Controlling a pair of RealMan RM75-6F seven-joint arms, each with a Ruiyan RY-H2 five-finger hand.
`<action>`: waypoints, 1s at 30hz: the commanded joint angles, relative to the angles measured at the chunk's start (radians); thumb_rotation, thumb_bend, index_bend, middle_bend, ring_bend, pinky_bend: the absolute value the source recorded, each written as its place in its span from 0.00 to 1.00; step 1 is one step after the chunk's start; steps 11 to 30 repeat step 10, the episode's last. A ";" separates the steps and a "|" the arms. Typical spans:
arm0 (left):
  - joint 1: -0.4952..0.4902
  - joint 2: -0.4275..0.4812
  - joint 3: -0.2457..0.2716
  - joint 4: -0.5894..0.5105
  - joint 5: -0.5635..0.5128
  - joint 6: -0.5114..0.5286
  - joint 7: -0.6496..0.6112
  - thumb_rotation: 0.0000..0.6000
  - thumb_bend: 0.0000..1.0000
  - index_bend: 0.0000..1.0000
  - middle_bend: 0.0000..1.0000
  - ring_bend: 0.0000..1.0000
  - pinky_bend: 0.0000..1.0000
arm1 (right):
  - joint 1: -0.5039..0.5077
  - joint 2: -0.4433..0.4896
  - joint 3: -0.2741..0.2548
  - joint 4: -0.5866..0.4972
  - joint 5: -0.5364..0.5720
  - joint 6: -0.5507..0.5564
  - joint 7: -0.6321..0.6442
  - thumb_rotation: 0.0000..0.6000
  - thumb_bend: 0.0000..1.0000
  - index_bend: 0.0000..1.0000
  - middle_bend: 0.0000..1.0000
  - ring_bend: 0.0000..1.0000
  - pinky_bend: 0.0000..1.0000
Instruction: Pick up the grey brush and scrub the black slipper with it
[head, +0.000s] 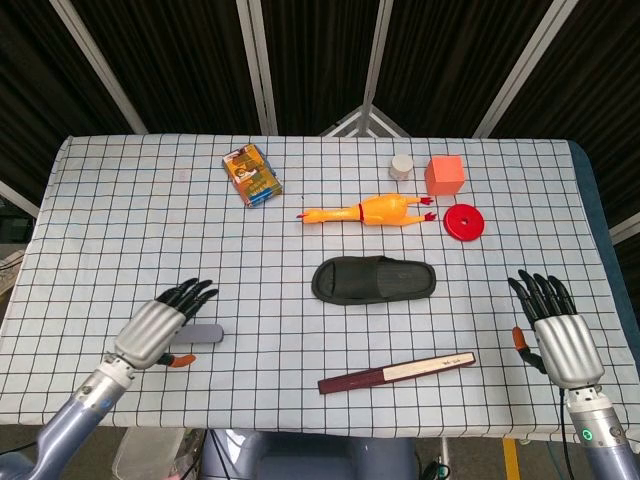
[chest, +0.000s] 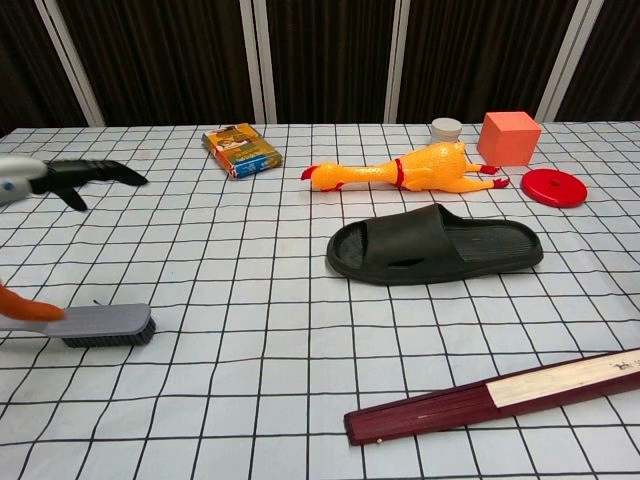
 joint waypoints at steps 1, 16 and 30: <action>0.201 0.114 0.097 -0.014 0.111 0.265 -0.039 1.00 0.00 0.00 0.00 0.00 0.01 | -0.017 0.016 0.004 -0.034 0.025 0.002 -0.006 1.00 0.55 0.00 0.00 0.00 0.00; 0.447 -0.035 0.055 0.277 0.151 0.597 -0.205 1.00 0.00 0.00 0.00 0.00 0.00 | -0.117 0.052 -0.005 -0.144 0.125 0.067 -0.083 1.00 0.43 0.00 0.00 0.00 0.00; 0.447 -0.035 0.055 0.277 0.151 0.597 -0.205 1.00 0.00 0.00 0.00 0.00 0.00 | -0.117 0.052 -0.005 -0.144 0.125 0.067 -0.083 1.00 0.43 0.00 0.00 0.00 0.00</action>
